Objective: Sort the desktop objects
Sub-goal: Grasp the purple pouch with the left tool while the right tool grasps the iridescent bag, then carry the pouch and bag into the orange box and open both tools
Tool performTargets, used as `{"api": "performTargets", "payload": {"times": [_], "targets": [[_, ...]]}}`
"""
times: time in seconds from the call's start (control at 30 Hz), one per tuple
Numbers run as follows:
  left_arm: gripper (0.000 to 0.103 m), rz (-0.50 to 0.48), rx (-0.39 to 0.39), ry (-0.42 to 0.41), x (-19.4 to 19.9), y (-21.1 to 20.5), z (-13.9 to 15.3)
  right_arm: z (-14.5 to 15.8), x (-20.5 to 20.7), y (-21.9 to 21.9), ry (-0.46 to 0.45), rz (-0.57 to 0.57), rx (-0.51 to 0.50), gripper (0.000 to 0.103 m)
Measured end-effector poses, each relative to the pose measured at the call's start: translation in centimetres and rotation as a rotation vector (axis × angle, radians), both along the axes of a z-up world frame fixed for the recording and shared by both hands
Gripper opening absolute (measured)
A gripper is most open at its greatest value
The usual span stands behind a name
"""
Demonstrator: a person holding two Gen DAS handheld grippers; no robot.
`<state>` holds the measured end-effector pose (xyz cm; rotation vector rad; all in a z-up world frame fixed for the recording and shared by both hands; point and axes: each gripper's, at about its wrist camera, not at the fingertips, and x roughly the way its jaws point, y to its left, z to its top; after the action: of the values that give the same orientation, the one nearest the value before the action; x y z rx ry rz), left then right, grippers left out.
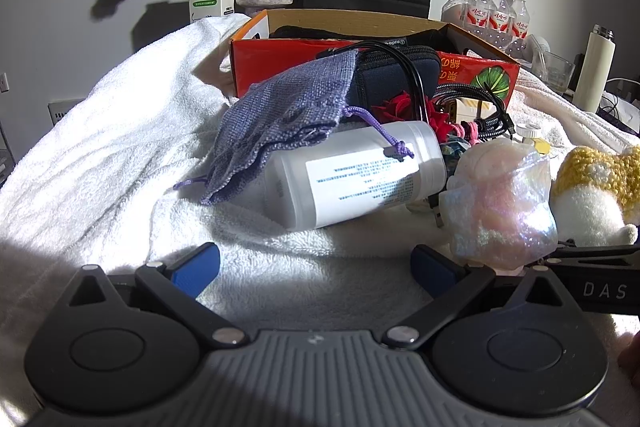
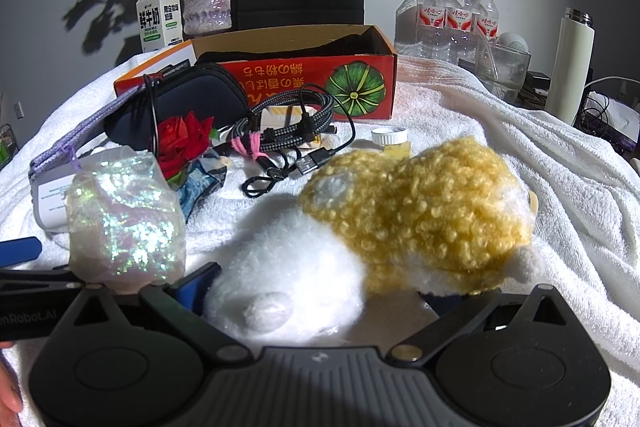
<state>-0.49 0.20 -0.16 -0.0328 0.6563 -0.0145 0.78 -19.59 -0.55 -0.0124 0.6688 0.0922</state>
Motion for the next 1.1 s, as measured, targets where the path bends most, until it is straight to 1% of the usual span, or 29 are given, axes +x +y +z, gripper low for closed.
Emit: {"api": "performTargets", "payload": {"times": [0.1, 0.2, 0.3, 0.37, 0.4, 0.47, 0.53, 0.57, 0.6, 0.63, 0.73, 0.77, 0.8, 0.83, 0.87, 0.9, 0.93, 0.97, 1.0, 1.03, 1.07, 1.1], "targets": [[0.103, -0.001, 0.006, 0.001, 0.0, -0.1, 0.0, 0.1, -0.1, -0.1, 0.000, 0.014, 0.000, 0.103], [0.103, -0.016, 0.004, -0.006, -0.2, 0.1, 0.1, 0.8, -0.6, -0.7, 0.035, 0.075, 0.035, 0.103], [0.103, -0.027, -0.002, -0.039, -1.9, 0.6, 0.9, 1.5, -2.1, -2.1, 0.049, 0.132, 0.154, 0.103], [0.103, -0.067, -0.055, -0.098, -3.1, 1.3, 2.1, 1.2, -3.1, -2.8, 0.055, 0.158, 0.205, 0.103], [0.103, -0.080, -0.083, -0.129, -3.4, 1.7, 2.8, 1.0, -3.6, -2.8, 0.030, 0.176, 0.199, 0.103], [0.103, -0.079, -0.099, -0.180, -3.2, 2.2, 4.1, 0.4, -4.5, -2.2, -0.005, 0.234, 0.109, 0.103], [0.103, -0.076, -0.089, -0.217, -2.2, 2.5, 5.1, 0.8, -4.9, -0.9, 0.015, 0.249, 0.010, 0.103], [0.103, -0.078, -0.084, -0.220, -1.4, 2.6, 5.5, 1.1, -5.2, -0.4, 0.017, 0.238, -0.013, 0.103], [0.102, -0.072, -0.081, -0.216, -0.5, 2.7, 5.7, 1.6, -5.8, -0.2, -0.001, 0.240, -0.015, 0.101], [0.100, -0.069, -0.082, -0.214, 0.3, 2.8, 5.9, 2.3, -6.6, -0.1, -0.042, 0.262, -0.001, 0.095], [0.095, -0.086, -0.109, -0.189, 2.8, 3.2, 6.0, 4.5, -8.5, 0.3, -0.151, 0.352, 0.044, 0.089], [0.090, -0.093, -0.118, -0.174, 3.5, 3.3, 5.9, 5.0, -8.7, 0.5, -0.185, 0.367, 0.048, 0.088], [0.083, -0.095, -0.121, -0.158, 4.3, 3.3, 5.8, 5.4, -8.5, 0.8, -0.210, 0.371, 0.052, 0.082], [0.079, -0.100, -0.116, -0.139, 5.0, 3.3, 5.6, 5.7, -8.0, 1.0, -0.214, 0.369, 0.053, 0.078], [0.065, -0.095, -0.111, -0.120, 5.5, 3.3, 5.3, 5.7, -7.1, 1.3, -0.208, 0.372, 0.051, 0.075], [0.051, -0.087, -0.113, -0.103, 5.9, 3.4, 5.1, 5.6, -6.3, 1.5, -0.200, 0.375, 0.051, 0.070], [0.044, -0.090, -0.127, -0.090, 6.1, 3.6, 5.0, 5.3, -5.5, 1.9, -0.195, 0.374, 0.060, 0.066], [0.035, -0.095, -0.139, -0.084, 6.1, 3.7, 4.9, 5.0, -4.7, 2.2, -0.184, 0.375, 0.076, 0.063], [0.032, -0.103, -0.143, -0.090, 5.8, 3.8, 4.9, 4.7, -3.9, 2.4, -0.167, 0.378, 0.090, 0.057], [0.029, -0.114, -0.131, -0.103, 5.5, 3.8, 5.0, 4.1, -3.2, 2.9, -0.148, 0.384, 0.093, 0.053], [0.018, -0.116, -0.113, -0.117, 5.2, 3.8, 5.1, 3.7, -2.4, 3.2, -0.129, 0.383, 0.088, 0.052], [0.013, -0.108, -0.100, -0.125, 5.0, 3.8, 5.2, 3.6, -2.2, 3.2, -0.122, 0.382, 0.091, 0.047]]}}
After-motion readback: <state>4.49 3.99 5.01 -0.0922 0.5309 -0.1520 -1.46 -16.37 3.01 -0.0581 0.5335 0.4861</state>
